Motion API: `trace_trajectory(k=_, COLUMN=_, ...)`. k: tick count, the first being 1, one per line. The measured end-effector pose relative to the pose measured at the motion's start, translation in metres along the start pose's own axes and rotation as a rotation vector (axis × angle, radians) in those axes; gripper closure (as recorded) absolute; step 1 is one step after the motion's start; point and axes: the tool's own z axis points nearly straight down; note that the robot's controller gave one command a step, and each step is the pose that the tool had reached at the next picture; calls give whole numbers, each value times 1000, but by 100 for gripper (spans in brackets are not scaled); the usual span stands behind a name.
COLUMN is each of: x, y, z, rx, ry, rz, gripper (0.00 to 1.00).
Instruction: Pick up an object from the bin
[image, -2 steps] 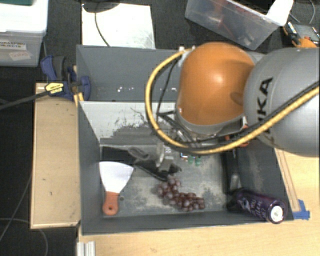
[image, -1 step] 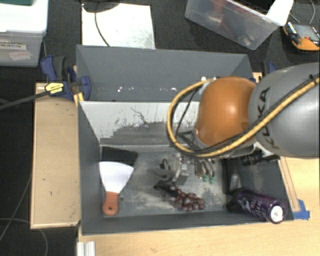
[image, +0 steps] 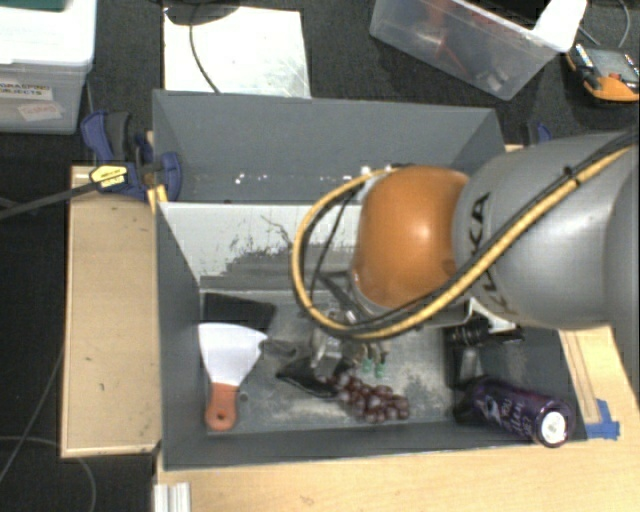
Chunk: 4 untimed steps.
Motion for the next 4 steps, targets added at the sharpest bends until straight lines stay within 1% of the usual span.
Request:
trace_trajectory(k=1, x=-6, y=4, z=13, rx=9, ry=4, rz=104, gripper=100)
trace_trajectory(k=2, x=-30, y=-36, z=16, rx=2, ry=-2, rz=48, gripper=100)
trace_trajectory(k=3, x=-6, y=-30, z=41, rx=7, ry=7, rz=93, gripper=100)
trace_trajectory(k=4, x=-70, y=-83, z=29, rx=2, ry=-7, rz=73, gripper=100)
